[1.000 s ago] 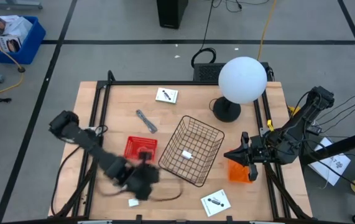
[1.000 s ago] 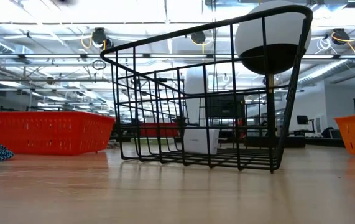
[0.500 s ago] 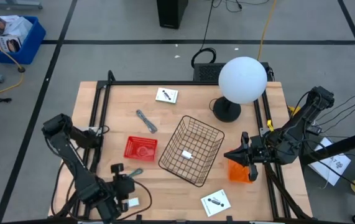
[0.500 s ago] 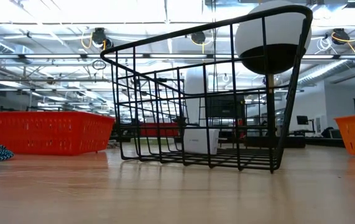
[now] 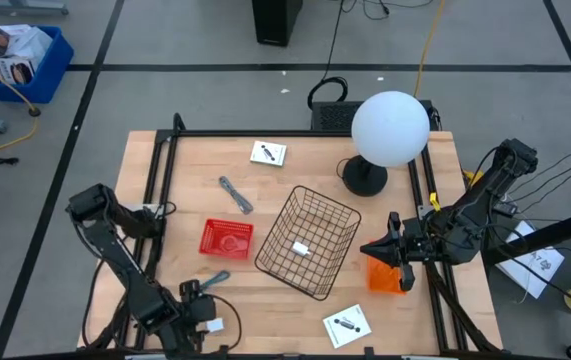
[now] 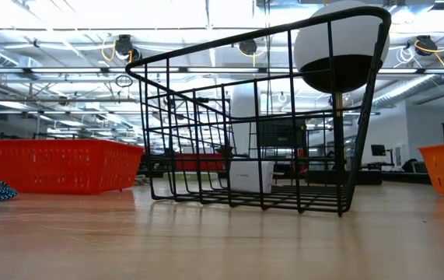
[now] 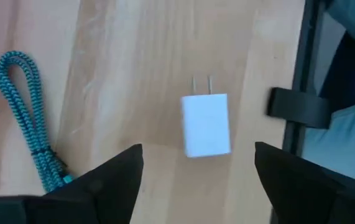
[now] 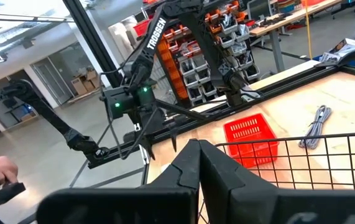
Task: Pick and place items into bin
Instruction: Put the charger adapter into the black basket
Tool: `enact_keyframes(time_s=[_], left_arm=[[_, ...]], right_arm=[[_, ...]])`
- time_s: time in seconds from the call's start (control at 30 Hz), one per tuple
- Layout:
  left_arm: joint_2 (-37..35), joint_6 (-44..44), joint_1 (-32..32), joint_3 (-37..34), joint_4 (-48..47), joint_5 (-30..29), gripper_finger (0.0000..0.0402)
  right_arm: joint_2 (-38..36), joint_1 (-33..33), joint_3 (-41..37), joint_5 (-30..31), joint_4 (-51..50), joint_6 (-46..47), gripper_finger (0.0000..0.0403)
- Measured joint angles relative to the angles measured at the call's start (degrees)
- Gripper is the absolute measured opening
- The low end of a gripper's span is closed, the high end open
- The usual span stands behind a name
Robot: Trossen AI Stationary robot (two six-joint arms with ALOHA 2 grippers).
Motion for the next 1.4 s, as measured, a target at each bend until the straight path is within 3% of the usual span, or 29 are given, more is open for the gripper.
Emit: enact_keyframes(time_s=[0.3, 0.7, 1.2, 1.4], left_arm=[[-0.01, 3.08, 1.40, -5.02, 13.93, -0.30, 0.0292], [0.19, 2.62, 1.20, -8.23, 20.03, -0.17, 0.0271], [6.77, 2.45, 1.16, -8.11, 21.69, -0.48, 0.0267], [6.87, 2.87, 1.24, -8.18, 20.70, -0.64, 0.0195]], right_arm=[[0.00, 0.00, 0.00, 0.00, 0.00, -0.01, 0.0000], [0.00, 0.00, 0.00, 0.00, 0.00, 0.01, 0.0000], [0.00, 0.00, 0.00, 0.02, 0.02, 0.01, 0.0000], [0.00, 0.00, 0.00, 0.02, 0.02, 0.01, 0.0000]])
